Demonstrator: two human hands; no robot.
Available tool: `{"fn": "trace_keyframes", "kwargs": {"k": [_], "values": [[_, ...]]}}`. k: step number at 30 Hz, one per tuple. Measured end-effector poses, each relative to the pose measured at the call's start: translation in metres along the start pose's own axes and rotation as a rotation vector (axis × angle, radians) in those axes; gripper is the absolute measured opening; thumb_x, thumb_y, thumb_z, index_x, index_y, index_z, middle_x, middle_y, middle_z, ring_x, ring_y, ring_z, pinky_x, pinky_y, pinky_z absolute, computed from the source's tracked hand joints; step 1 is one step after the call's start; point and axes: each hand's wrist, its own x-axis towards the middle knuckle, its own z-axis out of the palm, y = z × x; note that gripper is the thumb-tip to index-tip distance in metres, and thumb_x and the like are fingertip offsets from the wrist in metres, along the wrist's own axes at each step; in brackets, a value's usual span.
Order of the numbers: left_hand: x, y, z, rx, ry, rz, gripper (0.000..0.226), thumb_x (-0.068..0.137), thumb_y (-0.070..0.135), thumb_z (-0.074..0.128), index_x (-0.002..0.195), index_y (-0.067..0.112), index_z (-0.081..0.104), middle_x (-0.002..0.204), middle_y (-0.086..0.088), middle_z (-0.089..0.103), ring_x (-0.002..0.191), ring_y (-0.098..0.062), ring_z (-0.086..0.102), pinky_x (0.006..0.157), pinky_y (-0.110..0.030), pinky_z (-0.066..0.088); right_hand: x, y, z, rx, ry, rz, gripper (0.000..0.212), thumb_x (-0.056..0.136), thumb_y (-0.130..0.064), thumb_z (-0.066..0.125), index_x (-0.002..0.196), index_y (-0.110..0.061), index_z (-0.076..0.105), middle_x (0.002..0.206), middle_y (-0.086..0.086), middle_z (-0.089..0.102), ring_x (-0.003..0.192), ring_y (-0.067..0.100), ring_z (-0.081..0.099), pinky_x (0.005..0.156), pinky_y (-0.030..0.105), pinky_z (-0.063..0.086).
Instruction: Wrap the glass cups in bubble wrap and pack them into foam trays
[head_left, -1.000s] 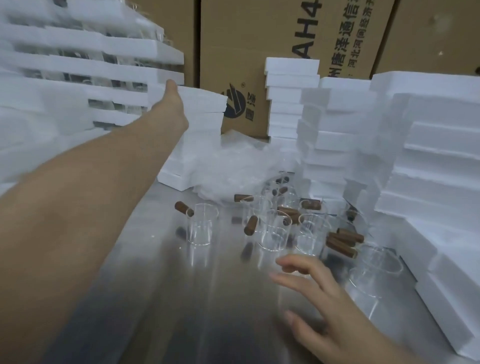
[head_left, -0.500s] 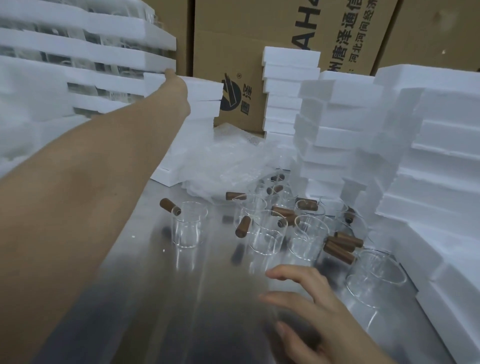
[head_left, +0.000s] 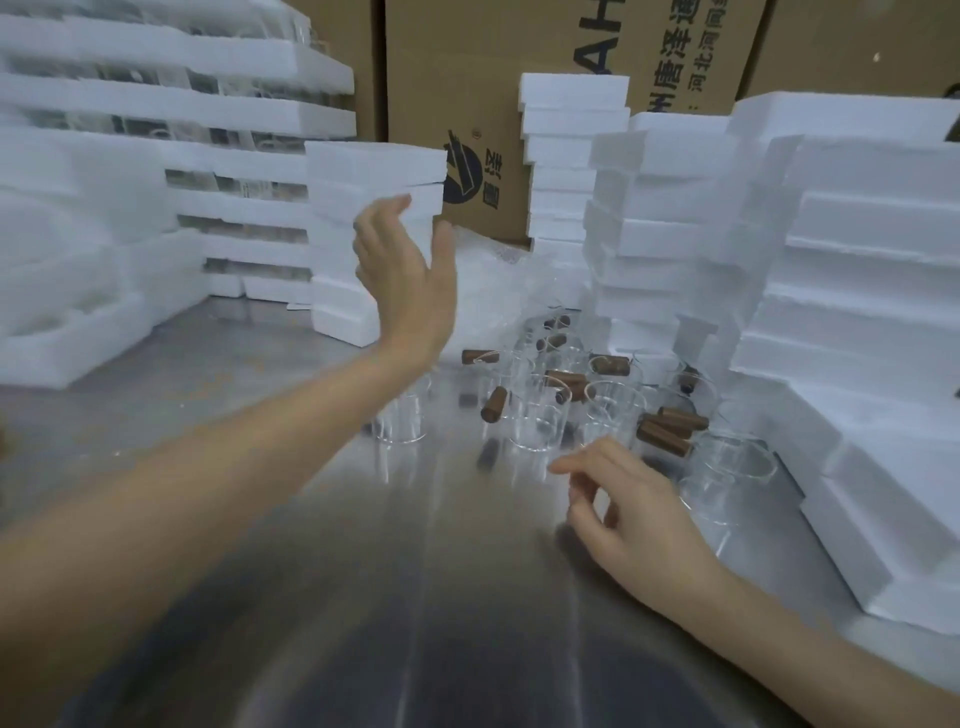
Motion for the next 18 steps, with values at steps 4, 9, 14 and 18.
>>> {"fn": "trace_keyframes", "kwargs": {"k": [4,9,14,18], "values": [[-0.126,-0.001,-0.008,0.11,-0.417,0.422,0.038,0.086,0.024,0.057,0.121,0.01,0.055,0.129,-0.007,0.042,0.12,-0.019,0.037,0.104,-0.033,0.027,0.015,0.001,0.004,-0.001,-0.06,0.126,0.028,0.089,-0.012,0.054,0.116,-0.021,0.055,0.073,-0.002,0.063,0.065,0.008,0.059,0.068,0.029,0.048],[-0.135,-0.012,-0.002,0.355,-0.513,0.585,0.039,0.088,0.02,0.06,0.126,0.012,0.06,0.127,-0.009,0.056,0.119,-0.03,0.048,0.096,-0.037,0.029,0.018,0.014,0.002,0.19,0.14,0.282,0.014,0.087,-0.008,0.053,0.092,-0.015,0.064,0.057,0.011,0.061,0.042,0.012,0.054,0.052,0.023,0.048],[-0.131,-0.026,-0.003,0.46,-0.594,0.572,0.039,0.095,0.023,0.057,0.133,0.02,0.055,0.117,0.003,0.061,0.121,-0.021,0.044,0.093,-0.031,0.018,0.017,0.022,0.0,0.312,0.181,0.323,0.019,0.085,-0.001,0.051,0.088,-0.015,0.063,0.059,0.009,0.062,0.035,0.017,0.056,0.046,0.02,0.048],[-0.134,-0.016,-0.007,0.333,-0.519,0.675,0.028,0.085,0.009,0.068,0.112,0.016,0.069,0.098,0.003,0.066,0.105,-0.022,0.052,0.083,-0.034,0.02,0.017,0.019,0.004,0.298,0.205,0.245,0.031,0.085,-0.004,0.054,0.111,-0.019,0.052,0.076,-0.004,0.059,0.046,0.01,0.059,0.053,0.019,0.048]]}}
